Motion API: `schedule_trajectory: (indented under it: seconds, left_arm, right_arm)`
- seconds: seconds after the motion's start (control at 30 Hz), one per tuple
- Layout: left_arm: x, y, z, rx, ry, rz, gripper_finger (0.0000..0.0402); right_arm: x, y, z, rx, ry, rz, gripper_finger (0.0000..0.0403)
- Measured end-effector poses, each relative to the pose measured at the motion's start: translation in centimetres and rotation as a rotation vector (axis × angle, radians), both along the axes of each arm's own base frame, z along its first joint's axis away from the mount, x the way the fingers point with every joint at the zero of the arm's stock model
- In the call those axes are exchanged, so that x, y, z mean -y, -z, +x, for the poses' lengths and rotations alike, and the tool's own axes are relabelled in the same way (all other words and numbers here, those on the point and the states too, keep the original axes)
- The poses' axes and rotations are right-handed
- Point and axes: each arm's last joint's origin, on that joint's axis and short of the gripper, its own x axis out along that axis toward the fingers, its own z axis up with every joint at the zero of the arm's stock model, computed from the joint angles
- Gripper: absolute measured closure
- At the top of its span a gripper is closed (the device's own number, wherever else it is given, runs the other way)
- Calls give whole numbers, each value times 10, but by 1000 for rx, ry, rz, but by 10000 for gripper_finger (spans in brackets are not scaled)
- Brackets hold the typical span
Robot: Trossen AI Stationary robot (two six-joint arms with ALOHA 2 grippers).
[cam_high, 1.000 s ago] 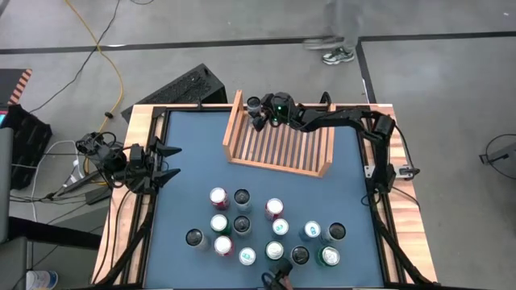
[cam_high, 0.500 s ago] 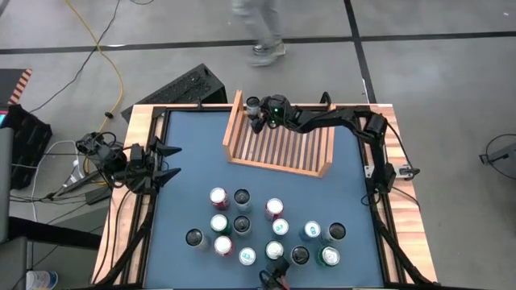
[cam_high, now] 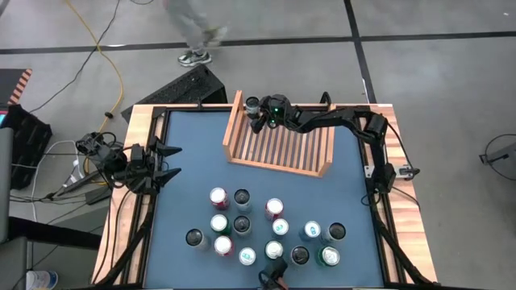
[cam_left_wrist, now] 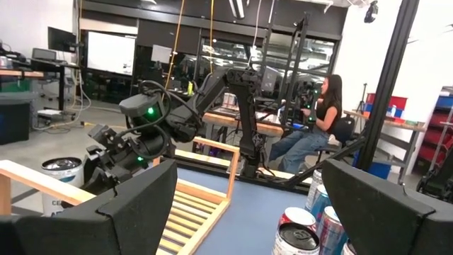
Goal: Place canned beverage on shelf
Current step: Put the white blue soda can on the shelf
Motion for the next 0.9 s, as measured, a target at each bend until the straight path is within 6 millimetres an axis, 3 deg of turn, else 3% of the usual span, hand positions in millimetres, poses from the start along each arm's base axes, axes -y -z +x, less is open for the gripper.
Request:
schedule_trajectory:
  seconds: [0.3, 0.9]
  left_arm:
    - [0, 0, 0, -1, 1, 0, 60]
    - [0, 1, 0, -10, 1, 6, 60]
  right_arm:
    - [2, -17, 9, 50, -100, -8, 176]
    - [14, -16, 2, 19, -157, -58, 174]
